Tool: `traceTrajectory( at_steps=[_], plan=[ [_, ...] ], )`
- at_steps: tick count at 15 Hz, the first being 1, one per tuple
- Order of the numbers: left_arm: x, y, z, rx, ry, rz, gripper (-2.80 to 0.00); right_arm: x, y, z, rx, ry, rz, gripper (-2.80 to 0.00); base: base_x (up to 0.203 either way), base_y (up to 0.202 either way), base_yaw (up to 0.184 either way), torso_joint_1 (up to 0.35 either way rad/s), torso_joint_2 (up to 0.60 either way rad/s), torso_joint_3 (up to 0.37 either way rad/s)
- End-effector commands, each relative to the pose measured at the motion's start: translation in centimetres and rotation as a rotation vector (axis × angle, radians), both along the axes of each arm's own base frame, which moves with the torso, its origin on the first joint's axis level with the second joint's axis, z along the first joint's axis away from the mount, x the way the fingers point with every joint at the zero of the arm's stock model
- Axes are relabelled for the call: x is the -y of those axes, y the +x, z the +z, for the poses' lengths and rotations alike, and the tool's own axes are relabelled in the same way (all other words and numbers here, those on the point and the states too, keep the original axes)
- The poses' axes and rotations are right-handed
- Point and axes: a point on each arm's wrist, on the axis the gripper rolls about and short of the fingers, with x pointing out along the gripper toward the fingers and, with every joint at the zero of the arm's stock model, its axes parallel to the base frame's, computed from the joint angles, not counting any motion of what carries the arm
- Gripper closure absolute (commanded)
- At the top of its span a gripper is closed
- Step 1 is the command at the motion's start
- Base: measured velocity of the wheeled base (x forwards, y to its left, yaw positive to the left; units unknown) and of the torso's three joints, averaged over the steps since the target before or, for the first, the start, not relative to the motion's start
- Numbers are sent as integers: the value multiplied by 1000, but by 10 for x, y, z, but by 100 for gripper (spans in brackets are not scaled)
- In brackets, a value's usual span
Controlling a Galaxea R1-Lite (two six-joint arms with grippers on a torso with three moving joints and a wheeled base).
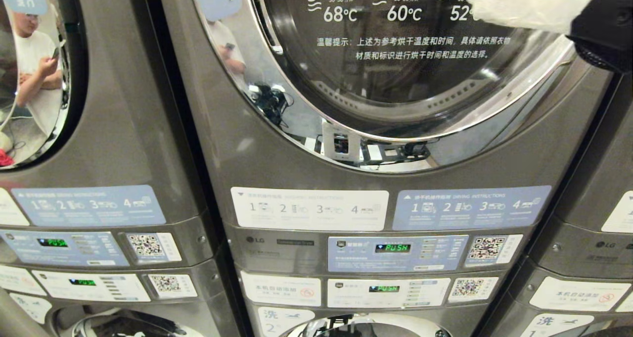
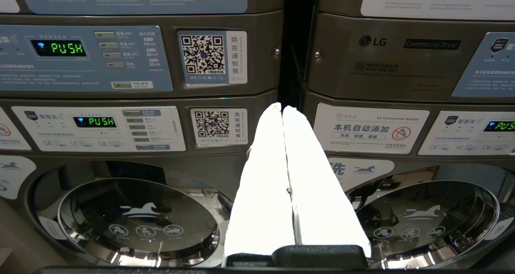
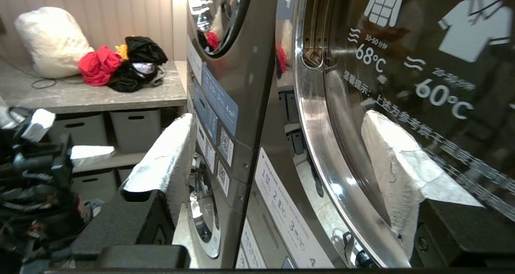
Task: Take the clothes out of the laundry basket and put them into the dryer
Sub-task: Open the dryer
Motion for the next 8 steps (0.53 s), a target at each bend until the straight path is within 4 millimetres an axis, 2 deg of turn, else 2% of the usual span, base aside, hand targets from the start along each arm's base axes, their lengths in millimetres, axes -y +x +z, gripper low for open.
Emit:
traceTrajectory(
  at_steps=[1,3,5,8],
  plan=[
    [0,0,0,0,0,0,0,-23,14,-3,-22,-5,2,-280,0,0,0,0,0,0],
    [0,0,0,0,0,0,0,-38,17,2,-14,10,0,-280,0,0,0,0,0,0],
    [0,0,0,0,0,0,0,-63,31,0,-5,30,-27,-280,0,0,0,0,0,0],
    [0,0,0,0,0,0,0,-101,34,7,32,90,-32,-280,0,0,0,0,0,0]
  ],
)
